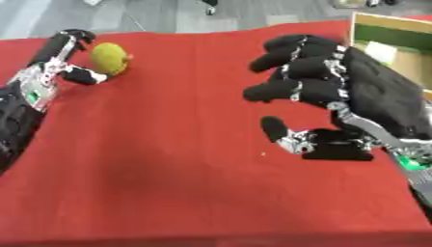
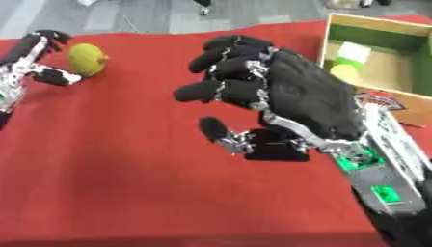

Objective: Pick up the objects with one hand, pass them to the other hand, and then place them into the box on the other side of the table.

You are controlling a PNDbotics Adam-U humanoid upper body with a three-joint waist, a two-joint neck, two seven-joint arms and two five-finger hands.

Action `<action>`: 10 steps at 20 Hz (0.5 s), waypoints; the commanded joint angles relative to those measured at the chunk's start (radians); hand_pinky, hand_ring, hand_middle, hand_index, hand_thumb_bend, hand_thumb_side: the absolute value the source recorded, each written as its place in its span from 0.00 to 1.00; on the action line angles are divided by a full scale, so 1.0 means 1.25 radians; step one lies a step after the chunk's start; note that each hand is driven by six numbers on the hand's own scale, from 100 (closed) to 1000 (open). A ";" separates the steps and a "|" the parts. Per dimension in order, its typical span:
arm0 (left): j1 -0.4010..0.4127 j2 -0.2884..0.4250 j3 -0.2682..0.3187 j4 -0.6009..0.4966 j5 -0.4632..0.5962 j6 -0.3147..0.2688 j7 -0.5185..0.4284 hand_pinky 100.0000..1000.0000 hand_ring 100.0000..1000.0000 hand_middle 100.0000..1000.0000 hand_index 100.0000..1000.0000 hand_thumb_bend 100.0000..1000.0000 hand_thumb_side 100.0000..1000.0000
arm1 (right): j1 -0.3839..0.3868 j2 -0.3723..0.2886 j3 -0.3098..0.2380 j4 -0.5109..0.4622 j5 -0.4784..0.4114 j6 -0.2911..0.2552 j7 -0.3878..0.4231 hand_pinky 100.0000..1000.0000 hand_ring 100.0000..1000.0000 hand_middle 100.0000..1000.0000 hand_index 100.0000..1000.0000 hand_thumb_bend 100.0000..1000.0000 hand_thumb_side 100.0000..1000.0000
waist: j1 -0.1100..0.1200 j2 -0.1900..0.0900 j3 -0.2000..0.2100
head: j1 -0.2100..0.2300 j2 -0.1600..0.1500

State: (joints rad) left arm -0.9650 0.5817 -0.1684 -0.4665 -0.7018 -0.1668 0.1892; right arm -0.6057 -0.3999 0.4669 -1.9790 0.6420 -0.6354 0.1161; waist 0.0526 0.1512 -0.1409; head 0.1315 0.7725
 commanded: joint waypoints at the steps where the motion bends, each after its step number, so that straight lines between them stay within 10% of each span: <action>1: -0.012 0.009 0.008 0.002 -0.040 0.018 0.041 0.73 0.66 0.67 0.81 0.50 0.06 | -0.004 -0.007 -0.031 -0.017 -0.042 -0.039 0.028 0.82 0.74 0.45 0.78 0.00 0.00 | 0.007 0.002 0.000 | 0.003 -0.003; 10: 0.000 -0.022 -0.003 0.077 -0.149 0.023 0.150 0.61 0.47 0.45 0.62 0.47 0.03 | 0.018 -0.014 -0.093 -0.017 -0.133 -0.148 0.103 0.82 0.74 0.44 0.78 0.00 0.00 | 0.003 0.006 -0.006 | 0.005 -0.009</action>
State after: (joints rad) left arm -0.9516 0.5353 -0.1787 -0.3747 -0.8661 -0.1418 0.3573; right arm -0.5742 -0.4014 0.3706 -1.9790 0.4933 -0.8011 0.2359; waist 0.0526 0.1568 -0.1483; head 0.1353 0.7712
